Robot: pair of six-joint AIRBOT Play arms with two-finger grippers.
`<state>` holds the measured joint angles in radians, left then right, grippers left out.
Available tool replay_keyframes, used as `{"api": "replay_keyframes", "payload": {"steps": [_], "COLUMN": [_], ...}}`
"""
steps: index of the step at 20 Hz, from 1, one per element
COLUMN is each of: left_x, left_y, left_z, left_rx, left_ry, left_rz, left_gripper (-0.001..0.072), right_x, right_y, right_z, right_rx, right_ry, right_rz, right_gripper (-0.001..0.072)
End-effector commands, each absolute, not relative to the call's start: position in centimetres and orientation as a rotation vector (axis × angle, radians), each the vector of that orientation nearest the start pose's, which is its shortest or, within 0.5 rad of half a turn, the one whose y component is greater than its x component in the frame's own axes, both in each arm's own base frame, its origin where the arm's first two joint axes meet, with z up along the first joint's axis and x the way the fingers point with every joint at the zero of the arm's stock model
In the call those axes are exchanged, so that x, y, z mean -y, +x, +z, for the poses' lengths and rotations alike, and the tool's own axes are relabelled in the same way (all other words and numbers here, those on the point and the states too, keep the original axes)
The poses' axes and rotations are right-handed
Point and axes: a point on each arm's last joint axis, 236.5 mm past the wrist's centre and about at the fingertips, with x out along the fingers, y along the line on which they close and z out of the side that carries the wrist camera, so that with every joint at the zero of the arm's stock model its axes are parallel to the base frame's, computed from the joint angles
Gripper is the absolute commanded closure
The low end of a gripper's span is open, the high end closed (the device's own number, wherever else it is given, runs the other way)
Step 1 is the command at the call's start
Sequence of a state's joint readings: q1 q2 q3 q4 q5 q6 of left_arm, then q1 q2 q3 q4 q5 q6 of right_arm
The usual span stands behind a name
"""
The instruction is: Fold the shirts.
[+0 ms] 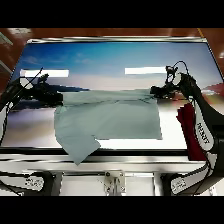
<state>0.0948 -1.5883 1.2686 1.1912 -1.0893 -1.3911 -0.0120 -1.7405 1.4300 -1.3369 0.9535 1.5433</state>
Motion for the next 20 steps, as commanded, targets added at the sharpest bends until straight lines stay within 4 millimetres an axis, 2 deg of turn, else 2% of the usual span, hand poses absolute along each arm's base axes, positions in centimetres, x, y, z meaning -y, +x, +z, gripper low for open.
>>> {"api": "replay_keyframes", "payload": {"steps": [1,4,7,11,12,13,14,15,17,19,20], "left_x": [3.1,1.2,-0.5,0.8,1.1,1.3,1.3,1.0,-0.3,-2.4,-3.4], "left_y": [41.0,40.9,41.1,41.1,41.0,40.9,40.5,40.0,38.8,36.1,34.2], "left_z": [-7.0,-7.1,-7.1,-8.0,-8.2,-8.3,-8.2,-7.8,-6.5,-4.7,-3.9], "left_rx": [-1.442,-1.445,-1.433,-1.455,-1.465,-1.473,-1.488,-1.503,-1.529,-1.584,-1.628], "left_ry": [-0.279,-0.300,-0.368,-0.403,-0.408,-0.412,-0.413,-0.416,-0.420,-0.394,-0.376], "left_rz": [-0.179,-0.134,-0.065,-0.089,-0.095,-0.101,-0.104,-0.103,-0.096,-0.085,-0.089], "left_gripper": [0.0668,0.0668,0.0668,0.0666,0.0625,0.0479,0.0292,0.0247,0.0246,0.0241,0.0149], "right_x": [-3.5,-1.9,-1.5,-2.2,-2.5,-2.8,-2.9,-2.8,-1.3,3.6,5.0], "right_y": [47.0,47.3,47.9,47.7,47.7,47.7,47.4,46.6,43.7,38.9,36.9], "right_z": [-9.2,-9.3,-9.2,-9.9,-9.7,-9.6,-9.3,-8.8,-7.4,-5.6,-4.9], "right_rx": [-1.360,-1.350,-1.323,-1.340,-1.341,-1.342,-1.349,-1.381,-1.483,-1.653,-1.720], "right_ry": [0.211,0.188,0.208,0.228,0.242,0.257,0.257,0.231,0.102,-0.072,-0.089], "right_rz": [0.073,0.041,0.028,0.039,0.045,0.051,0.056,0.075,0.119,0.026,0.004], "right_gripper": [0.0651,0.0651,0.0652,0.0650,0.0625,0.0500,0.0264,0.0178,0.0178,0.0179,0.0179]}}
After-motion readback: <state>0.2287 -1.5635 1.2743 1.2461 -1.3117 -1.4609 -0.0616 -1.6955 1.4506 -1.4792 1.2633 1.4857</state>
